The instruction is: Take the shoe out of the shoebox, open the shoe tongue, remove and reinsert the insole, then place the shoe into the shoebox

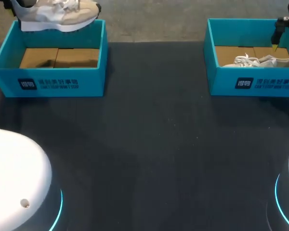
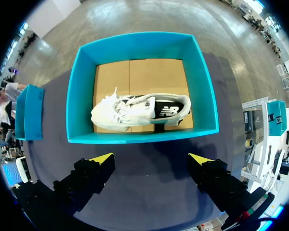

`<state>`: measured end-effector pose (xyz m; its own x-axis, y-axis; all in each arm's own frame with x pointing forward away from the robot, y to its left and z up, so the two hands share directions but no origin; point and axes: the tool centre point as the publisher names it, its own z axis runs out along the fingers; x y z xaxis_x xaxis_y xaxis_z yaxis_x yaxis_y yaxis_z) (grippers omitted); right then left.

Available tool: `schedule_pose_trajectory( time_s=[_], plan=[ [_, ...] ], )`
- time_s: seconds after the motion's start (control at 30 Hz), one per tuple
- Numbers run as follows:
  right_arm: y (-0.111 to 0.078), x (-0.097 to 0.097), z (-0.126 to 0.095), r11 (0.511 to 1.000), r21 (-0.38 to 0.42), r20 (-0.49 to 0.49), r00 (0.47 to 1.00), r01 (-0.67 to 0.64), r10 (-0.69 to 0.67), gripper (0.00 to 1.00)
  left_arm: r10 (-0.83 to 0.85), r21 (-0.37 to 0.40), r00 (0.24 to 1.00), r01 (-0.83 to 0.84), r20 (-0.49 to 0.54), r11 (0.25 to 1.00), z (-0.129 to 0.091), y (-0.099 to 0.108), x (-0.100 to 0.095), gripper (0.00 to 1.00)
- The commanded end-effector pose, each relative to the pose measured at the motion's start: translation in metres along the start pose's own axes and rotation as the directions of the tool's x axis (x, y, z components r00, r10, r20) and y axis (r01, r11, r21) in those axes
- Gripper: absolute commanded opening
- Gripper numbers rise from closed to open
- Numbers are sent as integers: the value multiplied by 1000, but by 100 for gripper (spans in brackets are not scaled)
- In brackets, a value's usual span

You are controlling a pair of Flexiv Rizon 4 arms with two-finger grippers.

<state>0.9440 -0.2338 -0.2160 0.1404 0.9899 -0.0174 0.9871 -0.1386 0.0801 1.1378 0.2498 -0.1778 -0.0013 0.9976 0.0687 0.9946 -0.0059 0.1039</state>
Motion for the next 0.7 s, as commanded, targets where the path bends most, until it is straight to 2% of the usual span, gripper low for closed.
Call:
schedule_pose_trajectory(
  time_s=[0.03, 0.5, 0.7],
  plan=[
    [0, 0, 0, 1000, 0, 1, 1000, 0, 0, 100, -1, -157, 1000, -3, -24, 988, -26, -68, -10, 0],
    [0, 0, 0, 1000, 0, 1, 1000, 0, 0, 100, -28, -177, 998, 19, -49, 984, -41, -154, -42, 0],
    [0, 0, 0, 1000, 0, 1, 1000, 0, 0, 100, -32, -183, 998, 21, -57, 983, -43, -179, -58, 0]
  ],
)
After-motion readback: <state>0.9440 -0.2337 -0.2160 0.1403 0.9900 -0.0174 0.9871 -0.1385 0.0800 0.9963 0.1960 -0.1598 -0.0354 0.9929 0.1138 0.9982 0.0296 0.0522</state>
